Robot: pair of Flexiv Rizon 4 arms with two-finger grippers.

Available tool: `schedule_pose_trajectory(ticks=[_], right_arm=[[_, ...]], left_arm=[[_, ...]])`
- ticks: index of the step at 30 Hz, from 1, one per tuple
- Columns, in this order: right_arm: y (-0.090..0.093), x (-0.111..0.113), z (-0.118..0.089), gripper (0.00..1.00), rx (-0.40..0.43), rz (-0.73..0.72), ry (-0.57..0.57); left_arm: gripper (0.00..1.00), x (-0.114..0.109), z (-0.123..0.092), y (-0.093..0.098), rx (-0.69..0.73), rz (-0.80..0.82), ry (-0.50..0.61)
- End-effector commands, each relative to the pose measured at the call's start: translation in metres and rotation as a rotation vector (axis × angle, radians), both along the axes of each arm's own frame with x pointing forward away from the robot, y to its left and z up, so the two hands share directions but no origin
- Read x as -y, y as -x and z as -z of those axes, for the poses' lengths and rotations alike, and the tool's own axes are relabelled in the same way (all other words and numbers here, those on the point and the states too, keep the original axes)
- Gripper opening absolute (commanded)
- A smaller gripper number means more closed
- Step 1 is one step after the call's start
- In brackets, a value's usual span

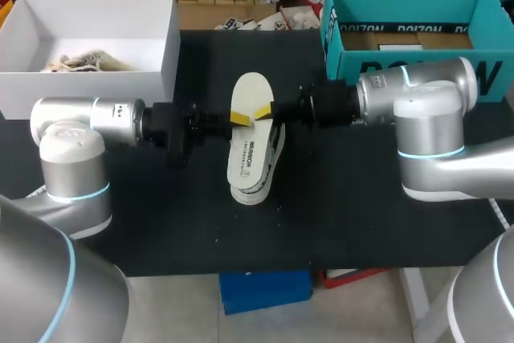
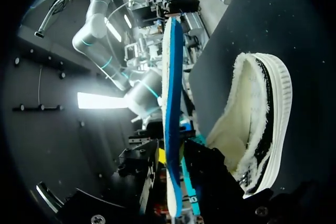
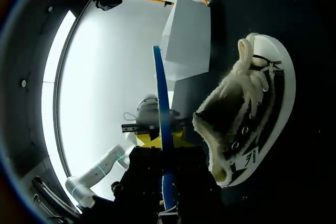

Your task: Take the shoe out of the shoebox, open the shoe tongue, remove and reinsert the insole, then place the shoe into the shoebox

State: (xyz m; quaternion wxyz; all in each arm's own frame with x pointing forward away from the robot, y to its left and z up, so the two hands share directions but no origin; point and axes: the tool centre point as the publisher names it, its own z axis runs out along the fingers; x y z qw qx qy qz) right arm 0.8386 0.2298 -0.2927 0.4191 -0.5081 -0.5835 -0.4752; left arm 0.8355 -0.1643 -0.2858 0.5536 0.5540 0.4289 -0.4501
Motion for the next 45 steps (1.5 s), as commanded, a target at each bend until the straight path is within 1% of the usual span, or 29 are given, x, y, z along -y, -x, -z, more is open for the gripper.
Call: schedule_pose_trajectory(ticks=[1, 8, 11, 12, 20, 21, 22, 23, 25, 27, 30, 34, 37, 39, 40, 42, 45], right_arm=[[0.001, -0.001, 0.000, 0.00, 0.001, 0.003, 0.000], [0.001, -0.001, 0.000, 0.00, 0.001, 0.003, 0.000], [0.001, -0.001, 0.000, 0.00, 0.001, 0.003, 0.000], [0.001, -0.001, 0.000, 0.00, 0.001, 0.003, 0.000], [0.001, -0.001, 0.000, 0.00, 0.001, 0.003, 0.000], [0.001, -0.001, 0.000, 0.07, 0.001, 0.003, 0.000], [0.001, -0.001, -0.002, 0.44, 0.005, -0.001, 0.024], [0.001, -0.001, -0.004, 1.00, 0.006, 0.012, 0.041], [0.002, 0.003, -0.009, 1.00, 0.009, 0.035, 0.060], [0.004, 0.008, -0.015, 1.00, 0.012, 0.064, 0.090], [0.010, 0.018, -0.023, 1.00, 0.012, 0.104, 0.155], [0.021, 0.035, -0.030, 1.00, 0.016, 0.157, 0.223], [0.031, 0.047, -0.031, 1.00, 0.006, 0.202, 0.263], [0.040, 0.056, -0.031, 1.00, 0.000, 0.234, 0.294], [0.042, 0.058, -0.031, 1.00, -0.002, 0.242, 0.302], [0.049, 0.064, -0.031, 1.00, -0.006, 0.271, 0.312], [0.061, 0.072, -0.028, 1.00, -0.019, 0.304, 0.352]], left_arm=[[0.21, 0.004, 0.002, -0.001, 0.003, 0.008, 0.001], [0.18, 0.010, 0.003, 0.003, 0.003, 0.021, -0.002], [0.02, 0.011, 0.004, 0.001, 0.001, 0.023, -0.005], [0.00, 0.011, 0.004, 0.001, 0.001, 0.024, -0.006], [0.00, 0.012, 0.003, -0.003, 0.004, 0.009, -0.015], [0.00, 0.011, 0.002, -0.003, 0.003, 0.003, -0.020], [0.00, 0.010, 0.000, -0.002, 0.000, 0.001, -0.023], [0.00, 0.009, -0.002, -0.001, -0.007, -0.002, -0.036], [0.00, 0.006, -0.006, 0.003, -0.023, 0.001, -0.046], [0.00, 0.004, -0.010, 0.009, -0.045, 0.005, -0.080], [0.00, -0.001, -0.015, 0.019, -0.080, 0.017, -0.111], [0.00, -0.008, -0.023, 0.038, -0.130, 0.038, -0.160], [0.00, -0.014, -0.027, 0.055, -0.171, 0.055, -0.201], [0.00, -0.017, -0.029, 0.067, -0.201, 0.067, -0.249], [0.00, -0.019, -0.030, 0.071, -0.208, 0.066, -0.256], [0.00, -0.023, -0.031, 0.080, -0.235, 0.068, -0.303], [0.00, -0.029, -0.032, 0.097, -0.268, 0.068, -0.329]])
